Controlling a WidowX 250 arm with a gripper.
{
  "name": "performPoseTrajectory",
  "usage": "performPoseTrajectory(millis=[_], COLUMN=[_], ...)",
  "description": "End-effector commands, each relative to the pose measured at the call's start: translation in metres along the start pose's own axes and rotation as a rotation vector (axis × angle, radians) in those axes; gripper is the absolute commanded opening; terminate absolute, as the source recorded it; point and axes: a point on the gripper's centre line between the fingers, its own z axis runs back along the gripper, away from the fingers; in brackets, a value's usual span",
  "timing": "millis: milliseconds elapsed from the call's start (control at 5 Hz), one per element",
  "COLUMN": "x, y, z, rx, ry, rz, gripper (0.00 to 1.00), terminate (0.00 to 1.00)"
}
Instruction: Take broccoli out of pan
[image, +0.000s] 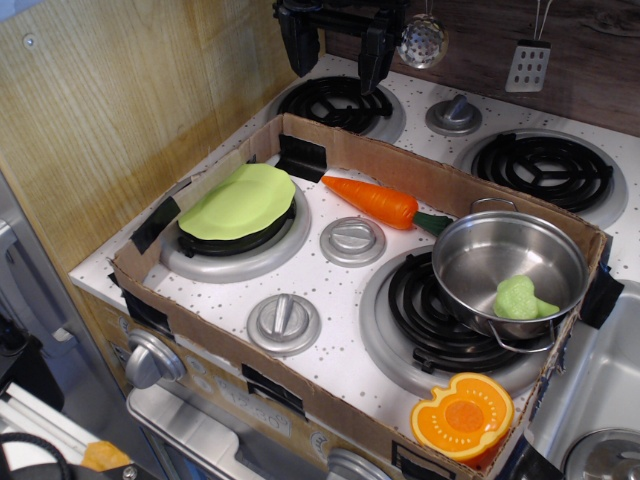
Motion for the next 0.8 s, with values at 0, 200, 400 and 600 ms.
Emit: performPoseTrajectory(millis=[0, 200, 400, 600], x=[0.000, -0.007, -0.013, -0.024], y=[0.000, -0.006, -0.023, -0.048], z=[0.000, 0.014, 0.038, 0.058], rx=[0.000, 0.025, 0.048, 0.071], ry=[0.000, 0.033, 0.034, 0.019], rz=[0.000, 0.080, 0.183, 0.285], gripper=[1.00, 1.00, 1.00, 1.00], terminate=[0.00, 0.00, 0.00, 0.00])
